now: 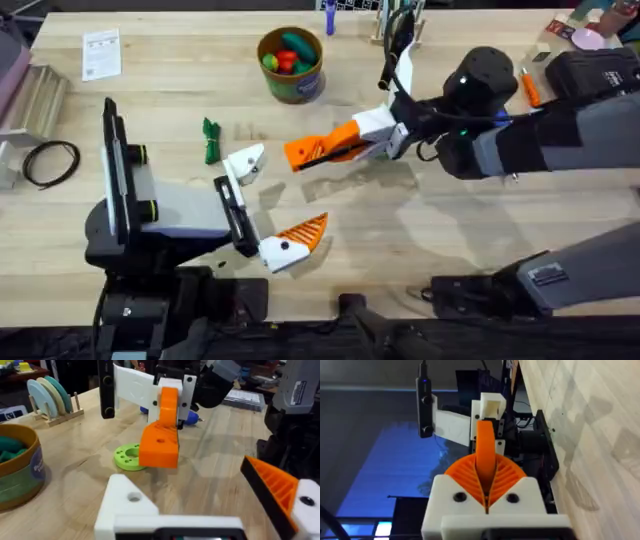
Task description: Pick up the gripper from the table and insert it into the empty holder that is missing its gripper. Then pick up a screw, insert it into the mounting hole, and use the screwdriver to tighten it. Finally, clean up the table by picking up the vegetable and placing it into the bucket.
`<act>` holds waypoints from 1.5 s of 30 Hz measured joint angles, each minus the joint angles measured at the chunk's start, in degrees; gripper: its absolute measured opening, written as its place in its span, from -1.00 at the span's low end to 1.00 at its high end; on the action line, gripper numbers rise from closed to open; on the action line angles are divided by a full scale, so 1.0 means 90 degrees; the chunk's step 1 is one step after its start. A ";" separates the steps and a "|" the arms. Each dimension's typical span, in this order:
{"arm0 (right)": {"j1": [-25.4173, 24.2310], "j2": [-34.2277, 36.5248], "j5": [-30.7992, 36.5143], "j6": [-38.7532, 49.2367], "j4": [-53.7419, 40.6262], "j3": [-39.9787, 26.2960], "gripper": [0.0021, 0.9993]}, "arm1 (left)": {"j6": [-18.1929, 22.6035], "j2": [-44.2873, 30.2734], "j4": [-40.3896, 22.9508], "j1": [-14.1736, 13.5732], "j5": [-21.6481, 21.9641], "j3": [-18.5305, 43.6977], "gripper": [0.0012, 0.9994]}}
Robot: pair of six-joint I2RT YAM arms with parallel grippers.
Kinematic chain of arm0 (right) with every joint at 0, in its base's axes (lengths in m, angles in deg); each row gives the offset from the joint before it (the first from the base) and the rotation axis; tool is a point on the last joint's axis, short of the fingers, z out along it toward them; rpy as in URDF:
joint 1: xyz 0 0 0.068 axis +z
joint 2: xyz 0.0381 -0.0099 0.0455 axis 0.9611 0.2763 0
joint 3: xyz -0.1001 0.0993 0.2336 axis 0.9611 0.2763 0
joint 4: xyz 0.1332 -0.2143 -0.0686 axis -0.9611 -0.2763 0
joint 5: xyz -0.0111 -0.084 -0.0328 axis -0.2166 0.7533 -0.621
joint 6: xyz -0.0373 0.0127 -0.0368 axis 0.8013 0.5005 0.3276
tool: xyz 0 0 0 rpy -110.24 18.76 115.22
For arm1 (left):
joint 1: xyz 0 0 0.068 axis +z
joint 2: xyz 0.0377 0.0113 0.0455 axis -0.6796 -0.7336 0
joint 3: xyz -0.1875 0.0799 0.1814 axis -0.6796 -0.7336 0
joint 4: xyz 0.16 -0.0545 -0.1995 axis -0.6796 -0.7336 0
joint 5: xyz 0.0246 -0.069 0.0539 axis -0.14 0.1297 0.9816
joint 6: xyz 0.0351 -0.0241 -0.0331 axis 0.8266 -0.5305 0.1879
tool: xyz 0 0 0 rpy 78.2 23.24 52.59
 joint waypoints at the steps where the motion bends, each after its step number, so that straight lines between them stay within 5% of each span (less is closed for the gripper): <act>1: 0.0028 0.0000 0.0000 0.0015 0.0002 -0.0036 -0.99 | -0.0001 -0.0001 0.0000 0.0000 -0.0001 0.0000 0.97; 45: 0.0846 0.0777 0.0216 0.0600 0.0002 -0.0481 -0.99 | 0.0000 0.0001 0.0000 0.0000 0.0002 0.0000 0.97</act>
